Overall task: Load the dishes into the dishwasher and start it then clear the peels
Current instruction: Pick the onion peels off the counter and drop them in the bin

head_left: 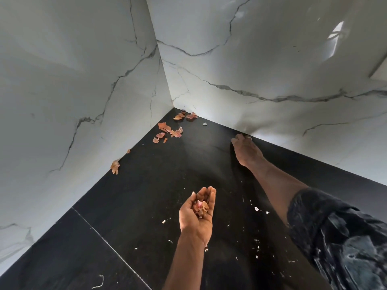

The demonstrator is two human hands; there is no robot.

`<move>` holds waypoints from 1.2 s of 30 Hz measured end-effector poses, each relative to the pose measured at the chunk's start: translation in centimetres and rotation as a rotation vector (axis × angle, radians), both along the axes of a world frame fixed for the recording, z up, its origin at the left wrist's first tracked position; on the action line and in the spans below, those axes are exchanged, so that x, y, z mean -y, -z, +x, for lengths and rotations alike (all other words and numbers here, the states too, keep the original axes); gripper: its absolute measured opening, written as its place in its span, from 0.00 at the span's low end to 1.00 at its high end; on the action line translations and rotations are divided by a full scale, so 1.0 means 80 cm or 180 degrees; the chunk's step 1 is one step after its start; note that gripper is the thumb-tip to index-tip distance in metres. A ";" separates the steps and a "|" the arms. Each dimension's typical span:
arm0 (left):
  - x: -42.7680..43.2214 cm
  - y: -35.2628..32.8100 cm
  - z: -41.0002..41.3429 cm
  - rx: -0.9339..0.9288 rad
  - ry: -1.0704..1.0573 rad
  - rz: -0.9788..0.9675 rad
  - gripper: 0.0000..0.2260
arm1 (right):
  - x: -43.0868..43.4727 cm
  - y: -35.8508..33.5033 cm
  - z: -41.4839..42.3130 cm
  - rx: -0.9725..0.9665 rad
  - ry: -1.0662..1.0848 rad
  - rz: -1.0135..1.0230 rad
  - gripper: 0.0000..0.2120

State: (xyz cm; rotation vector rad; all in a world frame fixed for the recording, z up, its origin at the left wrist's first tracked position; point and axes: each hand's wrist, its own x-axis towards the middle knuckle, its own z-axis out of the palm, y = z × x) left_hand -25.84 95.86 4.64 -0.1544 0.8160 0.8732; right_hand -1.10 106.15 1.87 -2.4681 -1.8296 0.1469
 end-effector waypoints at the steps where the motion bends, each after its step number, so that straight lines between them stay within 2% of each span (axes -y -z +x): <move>1: -0.004 0.000 -0.001 -0.0005 -0.0023 0.0002 0.14 | 0.000 -0.002 -0.004 0.0071 -0.0038 0.0098 0.15; 5: -0.012 0.000 -0.005 -0.0032 -0.0104 -0.0036 0.14 | 0.016 -0.012 -0.026 0.0287 -0.0387 0.0222 0.07; 8: -0.018 -0.002 -0.007 -0.0057 -0.0167 -0.0043 0.15 | 0.028 -0.010 -0.044 0.0139 -0.0460 0.0286 0.05; 13: -0.032 -0.005 -0.011 -0.0156 -0.0209 -0.0008 0.15 | 0.041 -0.027 -0.086 -0.0980 -0.0274 0.0614 0.05; 15: -0.040 -0.005 -0.012 -0.0224 -0.0220 -0.0021 0.15 | 0.049 -0.046 -0.115 -0.1314 -0.0403 0.0785 0.05; 18: -0.053 -0.003 -0.012 -0.0334 -0.0232 -0.0032 0.14 | 0.066 -0.073 -0.161 -0.1590 -0.0747 0.0636 0.07; 22: -0.063 0.006 -0.012 -0.0722 -0.0221 -0.0091 0.13 | 0.075 -0.079 -0.199 -0.1333 -0.1265 0.0273 0.12; 27: -0.076 0.013 -0.017 -0.0662 -0.0221 -0.0011 0.15 | 0.064 -0.073 -0.206 -0.1042 -0.1501 0.0104 0.11; 32: -0.095 0.019 -0.024 -0.0604 -0.0350 -0.0061 0.12 | 0.035 -0.089 -0.194 -0.1375 -0.1443 -0.0069 0.08; 36: -0.112 0.019 -0.027 -0.0234 -0.0506 0.0002 0.12 | -0.011 -0.083 -0.168 -0.1846 -0.1291 0.0053 0.05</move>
